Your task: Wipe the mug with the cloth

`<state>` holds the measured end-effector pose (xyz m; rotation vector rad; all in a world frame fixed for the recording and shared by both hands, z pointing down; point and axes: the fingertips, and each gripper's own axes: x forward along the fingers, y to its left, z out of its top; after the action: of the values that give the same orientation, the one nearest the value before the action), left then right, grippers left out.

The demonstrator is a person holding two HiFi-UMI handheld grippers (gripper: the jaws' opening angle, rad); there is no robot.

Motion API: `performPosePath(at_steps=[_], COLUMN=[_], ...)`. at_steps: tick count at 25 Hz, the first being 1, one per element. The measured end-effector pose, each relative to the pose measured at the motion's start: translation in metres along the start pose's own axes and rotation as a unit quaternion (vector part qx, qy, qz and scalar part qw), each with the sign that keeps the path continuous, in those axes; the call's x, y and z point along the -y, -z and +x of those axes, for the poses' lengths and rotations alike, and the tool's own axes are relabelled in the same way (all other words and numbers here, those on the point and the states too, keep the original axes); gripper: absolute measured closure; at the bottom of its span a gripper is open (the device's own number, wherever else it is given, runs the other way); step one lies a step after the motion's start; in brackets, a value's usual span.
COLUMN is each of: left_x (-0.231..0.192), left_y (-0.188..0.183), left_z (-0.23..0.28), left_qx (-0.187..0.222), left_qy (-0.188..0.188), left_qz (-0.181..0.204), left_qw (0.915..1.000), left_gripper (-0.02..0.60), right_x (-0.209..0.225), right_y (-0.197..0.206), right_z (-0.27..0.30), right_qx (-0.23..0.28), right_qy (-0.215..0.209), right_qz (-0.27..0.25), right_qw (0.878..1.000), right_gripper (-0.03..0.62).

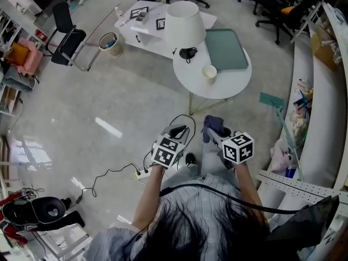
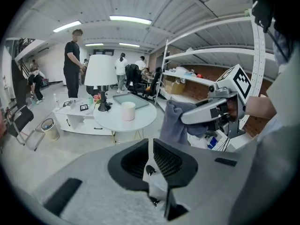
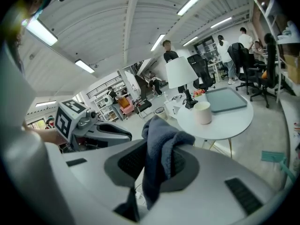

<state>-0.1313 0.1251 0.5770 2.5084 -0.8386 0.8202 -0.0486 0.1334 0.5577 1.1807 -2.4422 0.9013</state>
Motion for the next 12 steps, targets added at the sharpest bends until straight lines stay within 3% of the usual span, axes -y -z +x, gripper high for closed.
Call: performPosePath(at_steps=[12], left_x=[0.017], left_y=[0.007], left_z=[-0.006], left_qx=[-0.001], left_qy=[0.013], left_qz=[0.015], left_qw=[0.9998], left_gripper=[0.538], right_x=[-0.018], right_y=[0.016], right_z=[-0.003], right_qx=[-0.007], right_qy=[0.0], right_qz=[-0.011], right_qw=[1.0], right_gripper=[0.514])
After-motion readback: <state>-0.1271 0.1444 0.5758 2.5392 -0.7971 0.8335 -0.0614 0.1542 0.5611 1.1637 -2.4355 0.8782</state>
